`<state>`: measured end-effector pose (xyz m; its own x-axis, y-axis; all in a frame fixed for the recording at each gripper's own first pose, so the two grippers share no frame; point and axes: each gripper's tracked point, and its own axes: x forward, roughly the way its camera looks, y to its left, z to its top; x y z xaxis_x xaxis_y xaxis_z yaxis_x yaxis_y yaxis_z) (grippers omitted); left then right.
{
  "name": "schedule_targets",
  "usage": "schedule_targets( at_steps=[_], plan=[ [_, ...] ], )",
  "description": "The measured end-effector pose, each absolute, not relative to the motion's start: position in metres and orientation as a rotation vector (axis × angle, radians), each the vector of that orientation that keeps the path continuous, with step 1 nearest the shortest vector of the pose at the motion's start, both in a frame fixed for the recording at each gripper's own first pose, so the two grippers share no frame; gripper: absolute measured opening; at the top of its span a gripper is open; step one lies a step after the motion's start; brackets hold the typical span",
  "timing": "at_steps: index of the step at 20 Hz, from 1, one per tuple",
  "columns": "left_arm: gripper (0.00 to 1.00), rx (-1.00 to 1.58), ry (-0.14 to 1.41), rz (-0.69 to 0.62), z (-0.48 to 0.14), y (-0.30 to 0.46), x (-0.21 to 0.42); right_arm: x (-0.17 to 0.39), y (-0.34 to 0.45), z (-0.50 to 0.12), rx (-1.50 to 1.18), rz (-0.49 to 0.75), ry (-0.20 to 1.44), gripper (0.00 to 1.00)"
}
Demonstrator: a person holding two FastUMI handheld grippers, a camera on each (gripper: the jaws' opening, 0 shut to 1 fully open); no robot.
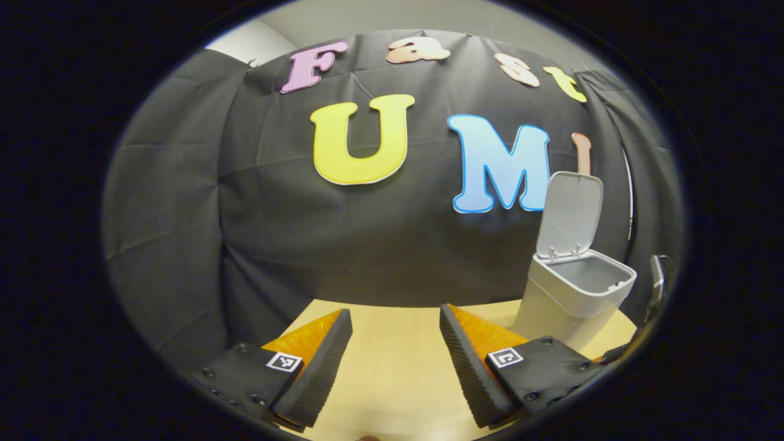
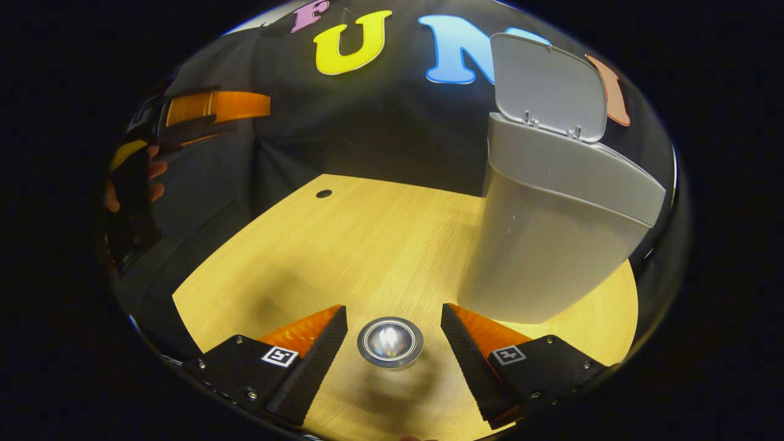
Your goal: Press the lid of the desktop garbage bin to open it, pick up the crumpled paper on the desktop and throw it into the bin, then pick up the pop can on the desktop and drop it into the bin, and finally close the garbage bin lid.
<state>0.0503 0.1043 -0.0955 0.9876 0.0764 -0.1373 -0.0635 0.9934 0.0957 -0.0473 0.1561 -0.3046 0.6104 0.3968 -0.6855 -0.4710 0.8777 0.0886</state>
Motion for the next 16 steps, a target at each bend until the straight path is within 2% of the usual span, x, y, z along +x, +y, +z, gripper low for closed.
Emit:
schedule_targets(
  at_steps=[12, 13, 14, 16],
  plan=[
    [0.98, 0.072, 0.163, 0.101, -0.104, 0.123, 0.047, -0.059, 0.158, -0.352, -0.171, 0.511, 0.876, 0.99],
    [0.98, 0.069, 0.164, 0.1, -0.105, 0.122, 0.047, -0.059, 0.159, -0.351, -0.175, 0.513, 0.872, 0.95],
    [0.95, 0.067, 0.167, 0.1, -0.105, 0.122, 0.048, -0.06, 0.158, -0.351, -0.177, 0.517, 0.875, 0.85],
    [0.98, 0.062, 0.169, 0.099, -0.106, 0.121, 0.047, -0.06, 0.158, -0.348, -0.177, 0.519, 0.869, 0.84]
  ],
)
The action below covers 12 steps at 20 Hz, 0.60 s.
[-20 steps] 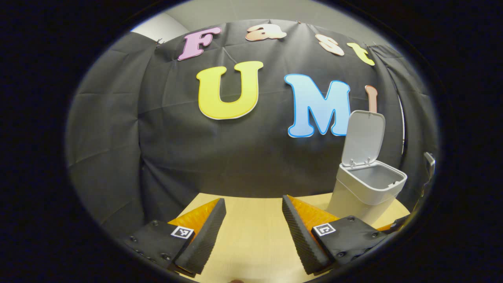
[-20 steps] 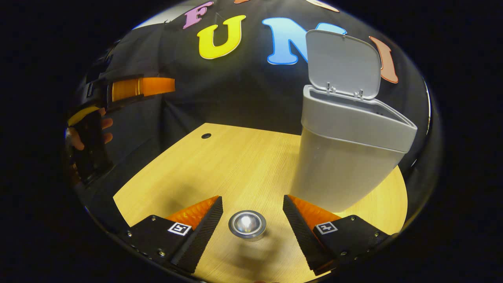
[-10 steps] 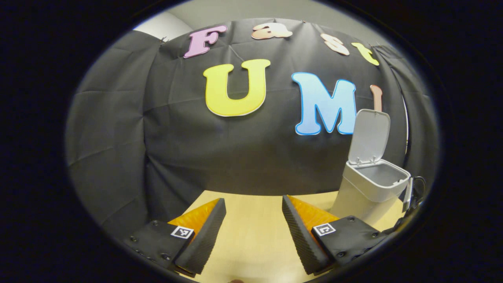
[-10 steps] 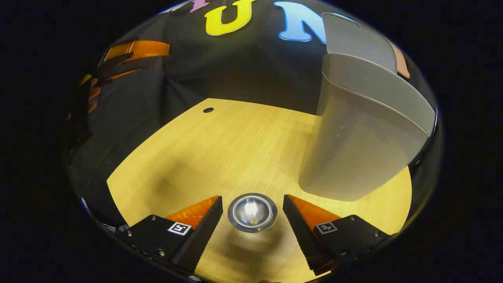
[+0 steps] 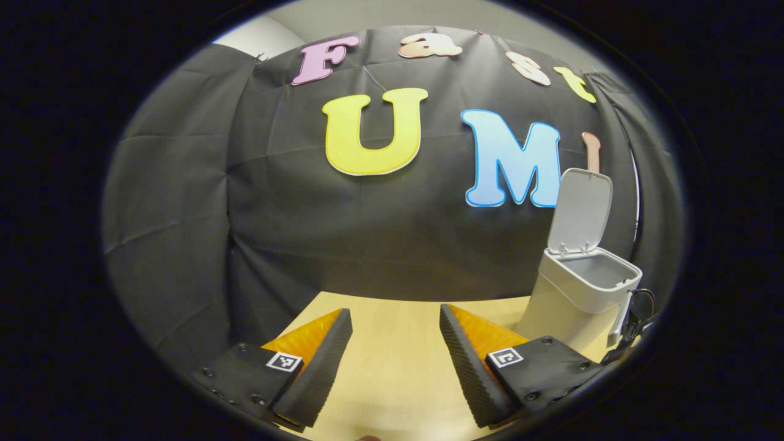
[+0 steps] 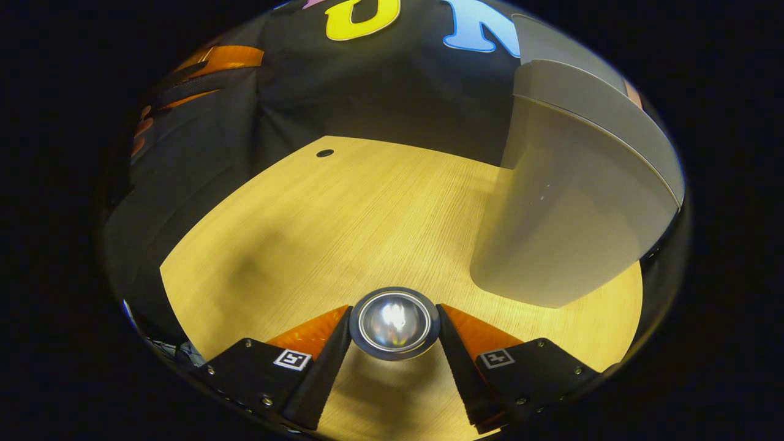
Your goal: Press the lid of the desktop garbage bin to open it, pick up the crumpled paper on the desktop and throw it into the bin, then pick up the pop can on the desktop and drop it into the bin, and finally close the garbage bin lid.
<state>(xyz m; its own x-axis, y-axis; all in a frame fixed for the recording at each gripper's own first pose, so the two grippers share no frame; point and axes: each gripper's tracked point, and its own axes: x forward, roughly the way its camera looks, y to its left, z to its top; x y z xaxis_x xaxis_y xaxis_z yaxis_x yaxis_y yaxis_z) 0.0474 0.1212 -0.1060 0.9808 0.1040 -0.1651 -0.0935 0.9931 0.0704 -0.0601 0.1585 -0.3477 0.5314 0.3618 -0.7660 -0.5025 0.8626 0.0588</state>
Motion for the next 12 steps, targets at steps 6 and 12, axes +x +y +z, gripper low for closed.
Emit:
schedule_targets(
  at_steps=[6, 12],
  plan=[
    [0.95, 0.052, 0.176, 0.092, -0.109, 0.117, 0.048, -0.045, 0.16, -0.295, -0.13, 0.518, 0.752, 0.84],
    [0.98, 0.041, 0.183, 0.075, -0.112, 0.11, 0.052, -0.02, 0.162, -0.207, -0.071, 0.509, 0.561, 0.84]
  ],
)
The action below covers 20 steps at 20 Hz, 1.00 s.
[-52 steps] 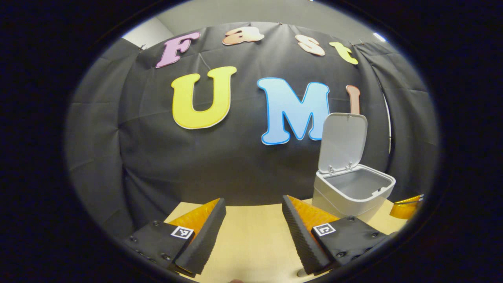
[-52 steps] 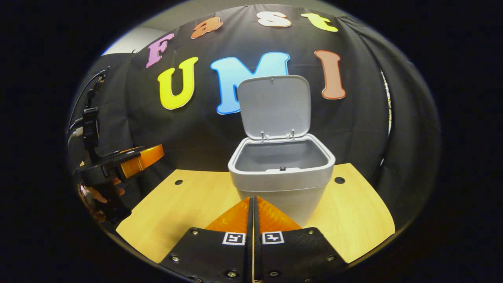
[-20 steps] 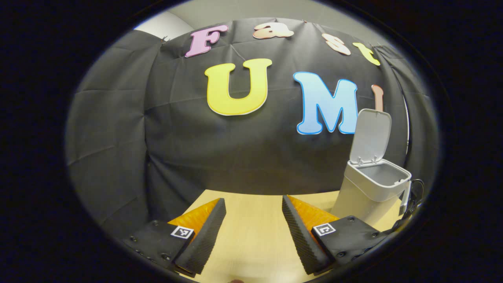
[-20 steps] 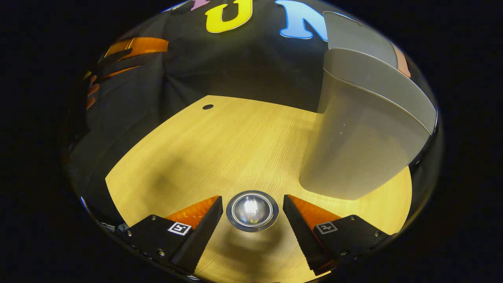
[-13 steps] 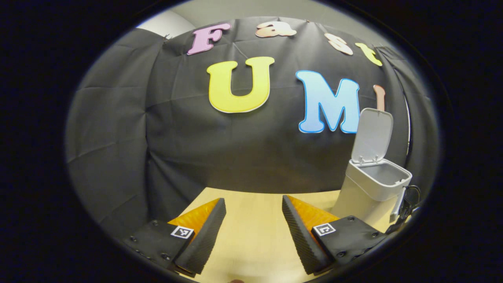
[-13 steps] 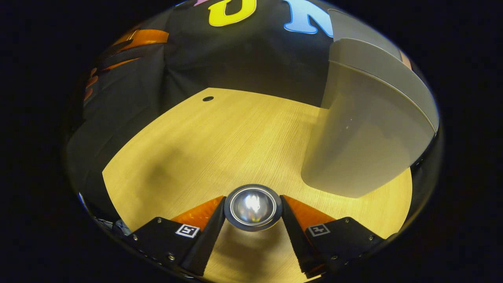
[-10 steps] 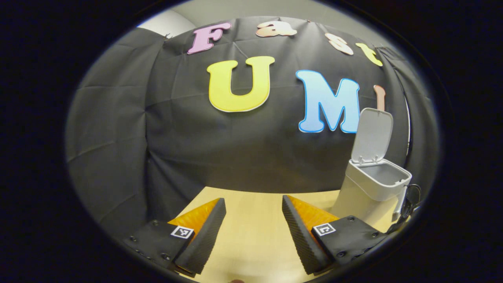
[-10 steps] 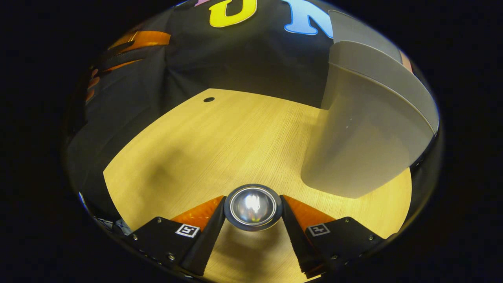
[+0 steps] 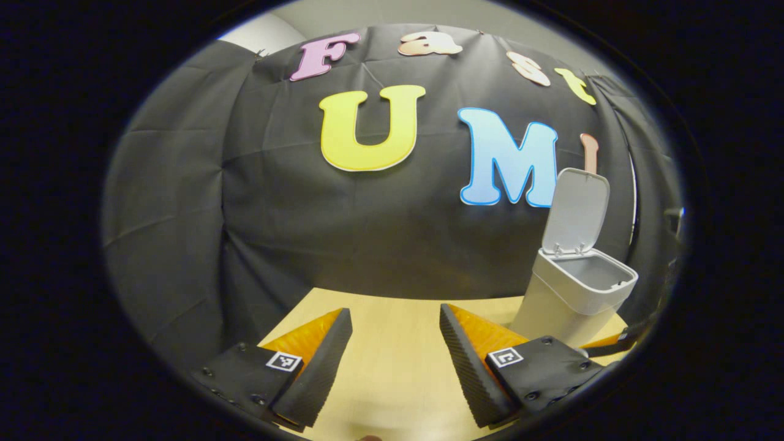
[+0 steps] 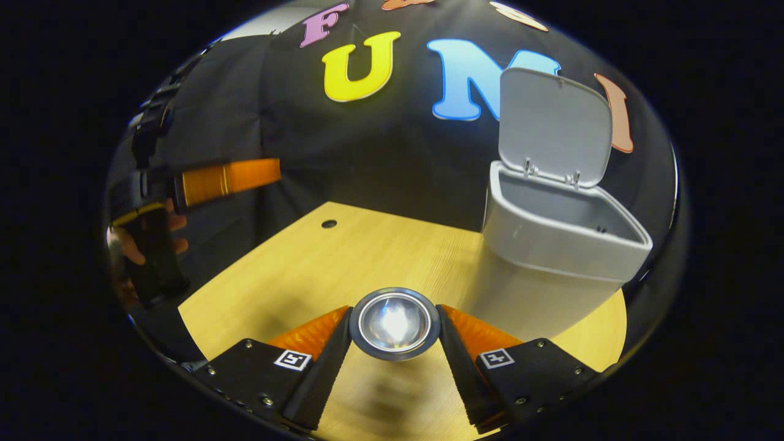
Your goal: Press the lid of the desktop garbage bin to open it, pick up the crumpled paper on the desktop and throw it into the bin, then pick up the pop can on the desktop and drop it into the bin, and finally close the garbage bin lid.
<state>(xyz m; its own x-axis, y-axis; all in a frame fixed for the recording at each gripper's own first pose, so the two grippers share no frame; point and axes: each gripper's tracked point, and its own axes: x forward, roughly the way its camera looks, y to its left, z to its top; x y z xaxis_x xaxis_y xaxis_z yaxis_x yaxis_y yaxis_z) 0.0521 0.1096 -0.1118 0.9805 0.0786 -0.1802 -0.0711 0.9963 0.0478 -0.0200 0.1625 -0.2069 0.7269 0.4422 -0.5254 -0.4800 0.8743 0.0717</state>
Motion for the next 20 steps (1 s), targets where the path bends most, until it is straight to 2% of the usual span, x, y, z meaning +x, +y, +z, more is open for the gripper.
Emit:
schedule_targets(
  at_steps=[2, 10, 12, 16, 17, 18, 20],
  plan=[
    [0.95, 0.044, 0.183, 0.069, -0.112, 0.107, 0.052, -0.014, 0.165, -0.178, -0.044, 0.508, 0.497, 0.84],
    [0.95, 0.05, 0.183, 0.052, -0.111, 0.098, 0.055, 0.006, 0.158, -0.086, 0.198, 0.451, 0.292, 0.83],
    [0.92, 0.052, 0.186, 0.051, -0.112, 0.099, 0.055, 0.012, 0.148, -0.076, 0.259, 0.415, 0.271, 0.83],
    [0.95, 0.069, 0.198, 0.044, -0.119, 0.096, 0.052, 0.028, 0.12, -0.067, 0.289, 0.339, 0.237, 0.83],
    [0.92, 0.069, 0.201, 0.04, -0.12, 0.094, 0.052, 0.032, 0.111, -0.064, 0.28, 0.32, 0.225, 0.83],
    [0.98, 0.067, 0.204, 0.035, -0.122, 0.091, 0.051, 0.036, 0.104, -0.061, 0.272, 0.302, 0.214, 0.83],
    [0.95, 0.065, 0.208, 0.03, -0.123, 0.087, 0.05, 0.045, 0.087, -0.052, 0.253, 0.264, 0.183, 0.83]
  ],
)
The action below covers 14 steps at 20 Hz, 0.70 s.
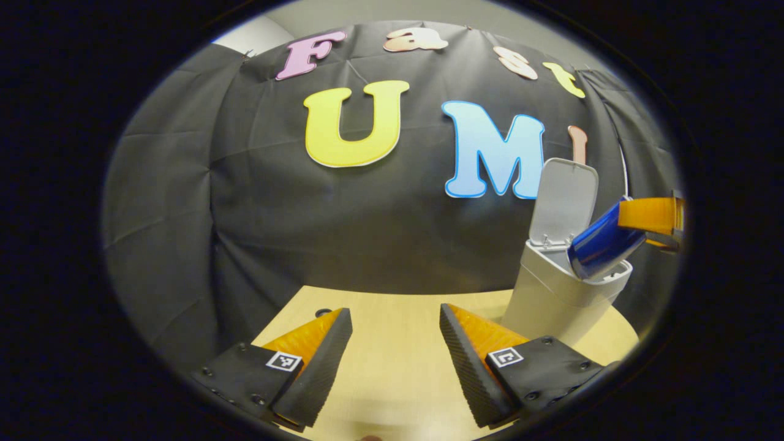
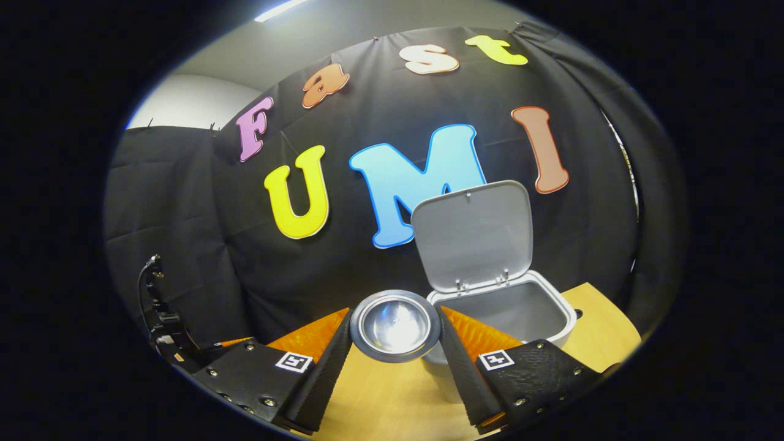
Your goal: Press the lid of the desktop garbage bin to open it, pick up the crumpled paper on the desktop and throw it into the bin, then pick up the pop can on the desktop and drop it into the bin, and finally close the garbage bin lid.
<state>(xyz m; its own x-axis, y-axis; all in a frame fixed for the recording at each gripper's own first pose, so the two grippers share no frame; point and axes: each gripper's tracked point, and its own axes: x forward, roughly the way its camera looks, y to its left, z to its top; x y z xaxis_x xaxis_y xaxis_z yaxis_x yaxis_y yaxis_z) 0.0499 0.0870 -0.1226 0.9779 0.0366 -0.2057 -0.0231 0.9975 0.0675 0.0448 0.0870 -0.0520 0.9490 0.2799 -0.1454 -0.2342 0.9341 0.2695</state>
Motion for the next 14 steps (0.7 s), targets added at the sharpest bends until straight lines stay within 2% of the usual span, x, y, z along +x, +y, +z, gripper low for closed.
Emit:
schedule_targets(
  at_steps=[1, 4, 14],
  plan=[
    [0.98, 0.065, 0.209, 0.028, -0.123, 0.086, 0.05, 0.05, 0.079, -0.048, 0.239, 0.245, 0.167, 0.83],
    [0.95, 0.07, 0.206, 0.027, -0.122, 0.085, 0.048, 0.059, 0.063, -0.045, 0.209, 0.2, 0.146, 0.83],
    [0.95, 0.072, 0.203, 0.05, -0.12, 0.09, 0.045, 0.086, 0.025, -0.091, 0.049, 0.076, 0.238, 0.84]
  ],
)
